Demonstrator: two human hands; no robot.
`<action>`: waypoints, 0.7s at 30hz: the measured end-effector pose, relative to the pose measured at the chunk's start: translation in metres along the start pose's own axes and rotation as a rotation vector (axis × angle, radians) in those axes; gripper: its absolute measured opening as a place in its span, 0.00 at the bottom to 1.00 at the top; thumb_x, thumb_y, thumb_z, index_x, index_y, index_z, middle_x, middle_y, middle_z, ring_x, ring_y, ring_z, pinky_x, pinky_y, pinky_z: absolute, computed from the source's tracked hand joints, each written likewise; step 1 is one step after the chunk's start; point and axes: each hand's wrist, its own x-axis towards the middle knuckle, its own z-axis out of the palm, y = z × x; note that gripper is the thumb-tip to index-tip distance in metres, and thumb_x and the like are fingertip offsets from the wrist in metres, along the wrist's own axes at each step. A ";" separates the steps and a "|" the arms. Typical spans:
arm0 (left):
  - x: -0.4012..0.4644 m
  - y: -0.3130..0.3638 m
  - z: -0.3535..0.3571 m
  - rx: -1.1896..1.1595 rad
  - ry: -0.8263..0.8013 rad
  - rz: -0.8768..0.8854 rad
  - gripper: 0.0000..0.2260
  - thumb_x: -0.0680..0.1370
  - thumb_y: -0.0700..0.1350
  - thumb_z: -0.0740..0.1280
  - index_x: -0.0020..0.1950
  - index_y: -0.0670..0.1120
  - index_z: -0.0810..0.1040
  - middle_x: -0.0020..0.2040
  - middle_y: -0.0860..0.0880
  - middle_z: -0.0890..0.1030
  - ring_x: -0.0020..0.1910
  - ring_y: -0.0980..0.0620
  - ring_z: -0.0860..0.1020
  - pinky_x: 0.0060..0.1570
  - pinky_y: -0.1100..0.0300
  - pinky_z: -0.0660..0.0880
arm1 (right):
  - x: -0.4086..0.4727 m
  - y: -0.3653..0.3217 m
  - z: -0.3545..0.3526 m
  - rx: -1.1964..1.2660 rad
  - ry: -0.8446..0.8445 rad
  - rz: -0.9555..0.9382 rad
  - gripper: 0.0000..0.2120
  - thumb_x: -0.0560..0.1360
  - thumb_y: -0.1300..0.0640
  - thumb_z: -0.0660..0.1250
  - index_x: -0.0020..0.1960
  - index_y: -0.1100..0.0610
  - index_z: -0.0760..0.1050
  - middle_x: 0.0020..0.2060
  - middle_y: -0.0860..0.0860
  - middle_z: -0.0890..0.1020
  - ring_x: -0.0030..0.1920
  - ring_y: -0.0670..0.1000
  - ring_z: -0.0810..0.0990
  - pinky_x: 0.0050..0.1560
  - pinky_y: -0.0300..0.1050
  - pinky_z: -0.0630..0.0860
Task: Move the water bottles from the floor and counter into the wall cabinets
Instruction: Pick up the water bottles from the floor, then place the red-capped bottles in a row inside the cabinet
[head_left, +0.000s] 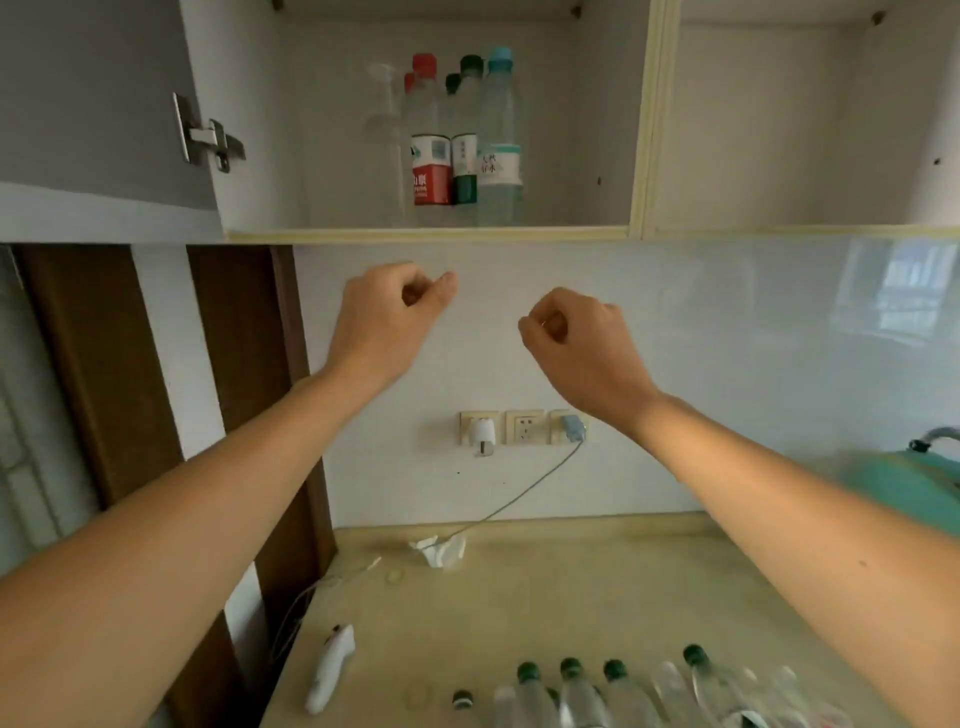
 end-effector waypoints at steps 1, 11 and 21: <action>-0.018 0.003 0.003 -0.001 -0.029 -0.024 0.19 0.81 0.53 0.67 0.35 0.43 0.75 0.29 0.53 0.73 0.29 0.59 0.70 0.30 0.68 0.63 | -0.017 0.003 0.001 0.006 -0.031 0.040 0.11 0.79 0.53 0.65 0.40 0.55 0.77 0.30 0.46 0.79 0.31 0.45 0.75 0.29 0.35 0.70; -0.221 0.001 0.034 -0.170 -0.482 -0.326 0.23 0.82 0.57 0.63 0.34 0.42 0.77 0.28 0.53 0.76 0.29 0.56 0.73 0.34 0.59 0.69 | -0.210 0.006 0.011 0.037 -0.159 0.343 0.26 0.80 0.54 0.66 0.27 0.56 0.60 0.21 0.47 0.60 0.23 0.46 0.59 0.26 0.38 0.58; -0.443 -0.026 0.046 -0.297 -0.878 -0.592 0.22 0.83 0.53 0.63 0.34 0.41 0.76 0.27 0.52 0.76 0.27 0.58 0.73 0.31 0.65 0.67 | -0.452 0.039 0.038 0.042 -0.356 0.742 0.26 0.80 0.58 0.64 0.27 0.54 0.55 0.20 0.46 0.58 0.23 0.45 0.57 0.25 0.36 0.56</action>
